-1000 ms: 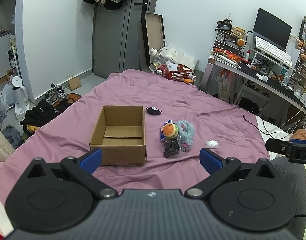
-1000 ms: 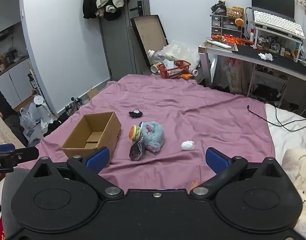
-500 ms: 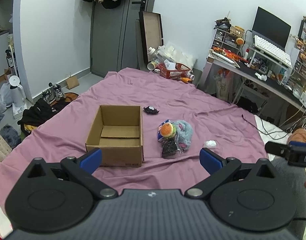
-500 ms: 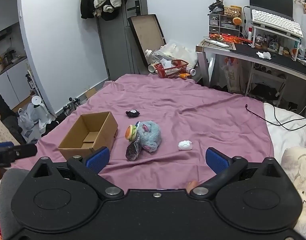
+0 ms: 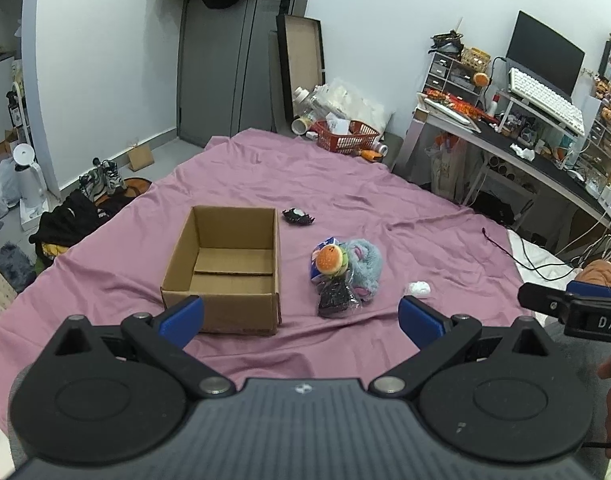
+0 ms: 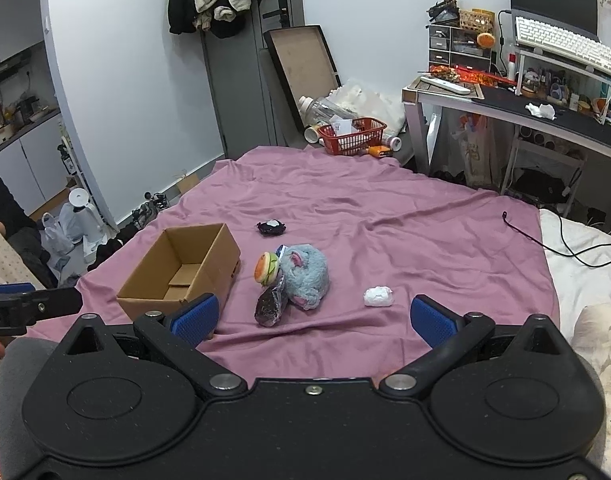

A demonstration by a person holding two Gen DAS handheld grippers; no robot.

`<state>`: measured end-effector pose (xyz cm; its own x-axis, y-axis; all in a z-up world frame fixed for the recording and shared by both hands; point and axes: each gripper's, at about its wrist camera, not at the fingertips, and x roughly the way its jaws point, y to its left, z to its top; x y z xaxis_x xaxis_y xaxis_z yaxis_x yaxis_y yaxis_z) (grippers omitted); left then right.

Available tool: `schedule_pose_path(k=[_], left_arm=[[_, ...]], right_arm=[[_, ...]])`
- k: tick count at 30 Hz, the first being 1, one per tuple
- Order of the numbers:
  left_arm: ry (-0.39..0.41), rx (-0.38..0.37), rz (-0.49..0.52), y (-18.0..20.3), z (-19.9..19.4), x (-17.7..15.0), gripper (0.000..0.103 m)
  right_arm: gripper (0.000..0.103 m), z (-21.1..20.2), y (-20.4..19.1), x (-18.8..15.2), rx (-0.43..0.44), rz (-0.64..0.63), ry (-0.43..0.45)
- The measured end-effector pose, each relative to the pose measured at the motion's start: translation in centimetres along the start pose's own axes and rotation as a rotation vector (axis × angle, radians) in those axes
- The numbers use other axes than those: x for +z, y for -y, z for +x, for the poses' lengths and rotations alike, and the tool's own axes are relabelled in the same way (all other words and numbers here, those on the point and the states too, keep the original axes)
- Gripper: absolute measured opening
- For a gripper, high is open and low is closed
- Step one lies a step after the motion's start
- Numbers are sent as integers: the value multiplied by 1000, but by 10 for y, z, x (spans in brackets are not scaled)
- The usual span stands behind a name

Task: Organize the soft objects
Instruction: 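Move both grippers toward the items beside the cardboard box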

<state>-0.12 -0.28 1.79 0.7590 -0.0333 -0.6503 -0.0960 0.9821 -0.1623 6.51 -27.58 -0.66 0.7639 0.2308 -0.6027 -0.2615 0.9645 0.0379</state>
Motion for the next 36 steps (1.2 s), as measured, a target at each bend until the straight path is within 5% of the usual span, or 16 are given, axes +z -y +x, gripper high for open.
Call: schedule_pose_path(k=[12, 25, 36], left_arm=[[-8, -29, -39, 4, 41, 7, 101], [-88, -50, -63, 24, 113, 22, 76], [-199, -43, -59, 41, 184, 18, 71]], right_arm=[[101, 40, 20, 10, 23, 60, -41], [82, 105, 55, 17, 45, 173, -212], [67, 170, 75, 9, 15, 226, -339]])
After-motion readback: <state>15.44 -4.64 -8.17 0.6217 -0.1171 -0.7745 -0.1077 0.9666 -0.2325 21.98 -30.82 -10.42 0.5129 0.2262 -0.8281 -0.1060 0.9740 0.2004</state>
